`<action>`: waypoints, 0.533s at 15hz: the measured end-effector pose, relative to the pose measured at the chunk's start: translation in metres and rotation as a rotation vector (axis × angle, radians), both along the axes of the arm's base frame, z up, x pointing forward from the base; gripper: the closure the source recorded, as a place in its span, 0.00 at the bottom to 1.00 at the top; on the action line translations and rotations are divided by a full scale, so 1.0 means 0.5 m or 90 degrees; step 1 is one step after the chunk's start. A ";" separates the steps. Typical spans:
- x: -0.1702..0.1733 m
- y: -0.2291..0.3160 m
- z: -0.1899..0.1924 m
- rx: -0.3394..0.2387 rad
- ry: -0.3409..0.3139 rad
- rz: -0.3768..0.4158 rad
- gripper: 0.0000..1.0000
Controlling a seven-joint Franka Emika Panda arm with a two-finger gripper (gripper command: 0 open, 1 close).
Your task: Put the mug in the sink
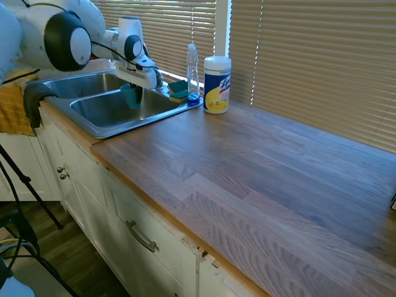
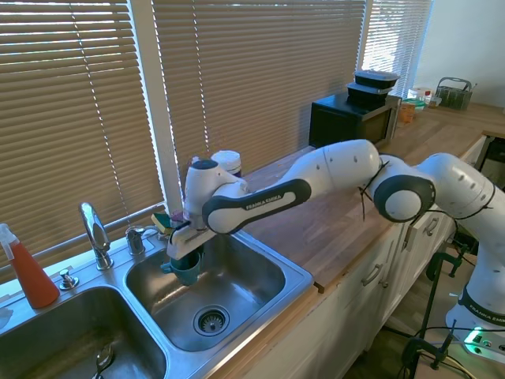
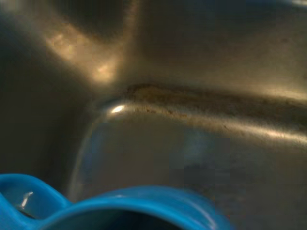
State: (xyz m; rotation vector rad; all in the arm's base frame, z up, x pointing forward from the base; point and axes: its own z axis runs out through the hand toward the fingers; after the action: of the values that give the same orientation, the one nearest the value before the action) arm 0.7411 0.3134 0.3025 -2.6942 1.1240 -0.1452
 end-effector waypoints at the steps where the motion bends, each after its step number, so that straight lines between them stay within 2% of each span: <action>1: 0.014 -0.006 -0.024 0.005 -0.002 -0.007 1.00; 4: 0.037 -0.020 -0.101 0.003 0.019 -0.017 1.00; 8: 0.043 -0.023 -0.142 -0.006 0.052 -0.018 1.00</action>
State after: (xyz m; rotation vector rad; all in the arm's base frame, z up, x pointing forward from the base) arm 0.7625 0.3019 0.2315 -2.7158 1.1872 -0.0461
